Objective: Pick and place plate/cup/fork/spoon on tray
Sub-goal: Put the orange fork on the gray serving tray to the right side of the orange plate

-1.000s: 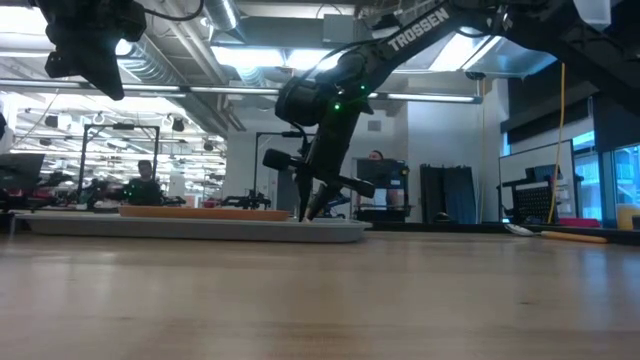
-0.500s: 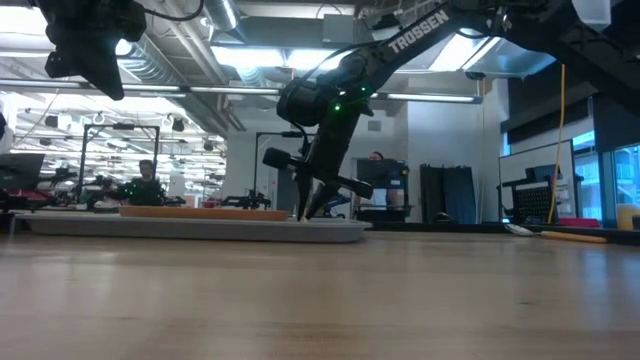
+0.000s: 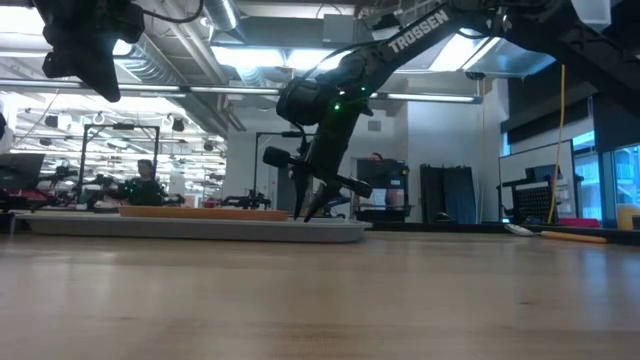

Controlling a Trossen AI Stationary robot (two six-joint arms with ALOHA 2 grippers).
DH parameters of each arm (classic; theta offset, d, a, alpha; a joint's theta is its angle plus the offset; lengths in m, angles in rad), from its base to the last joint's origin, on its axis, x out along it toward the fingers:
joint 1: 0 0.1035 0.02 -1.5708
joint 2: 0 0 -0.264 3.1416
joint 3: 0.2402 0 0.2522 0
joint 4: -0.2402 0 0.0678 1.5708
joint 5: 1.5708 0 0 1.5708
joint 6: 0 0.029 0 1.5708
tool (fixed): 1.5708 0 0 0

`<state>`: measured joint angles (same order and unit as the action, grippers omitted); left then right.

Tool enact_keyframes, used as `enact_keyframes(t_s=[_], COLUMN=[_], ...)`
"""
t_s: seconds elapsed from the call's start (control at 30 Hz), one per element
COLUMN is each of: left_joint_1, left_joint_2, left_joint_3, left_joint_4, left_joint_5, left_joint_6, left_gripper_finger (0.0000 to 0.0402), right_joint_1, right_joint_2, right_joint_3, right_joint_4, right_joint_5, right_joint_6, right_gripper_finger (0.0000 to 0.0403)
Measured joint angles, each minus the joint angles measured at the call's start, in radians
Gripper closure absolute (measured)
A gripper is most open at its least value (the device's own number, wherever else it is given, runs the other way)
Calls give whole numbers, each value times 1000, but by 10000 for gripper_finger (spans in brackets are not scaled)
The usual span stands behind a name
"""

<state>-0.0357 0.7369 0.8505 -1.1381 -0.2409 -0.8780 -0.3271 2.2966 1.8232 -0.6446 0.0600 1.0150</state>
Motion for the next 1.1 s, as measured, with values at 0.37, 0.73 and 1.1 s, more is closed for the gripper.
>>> enact_keyframes(t_s=[0.37,0.73,1.1], left_joint_1=[0,0,0], left_joint_2=[0,0,0], left_joint_3=[0,0,0], left_joint_4=[0,1,2], left_joint_5=[0,0,-8], left_joint_6=[0,-3,-32], left_gripper_finger=[401,401,401], right_joint_1=[21,85,104], right_joint_2=[-7,-5,-6], right_joint_3=[224,120,58], right_joint_4=[-445,-513,-418], right_joint_5=[-2,-40,-122], right_joint_6=[-167,-223,-260], right_gripper_finger=[360,400,401])
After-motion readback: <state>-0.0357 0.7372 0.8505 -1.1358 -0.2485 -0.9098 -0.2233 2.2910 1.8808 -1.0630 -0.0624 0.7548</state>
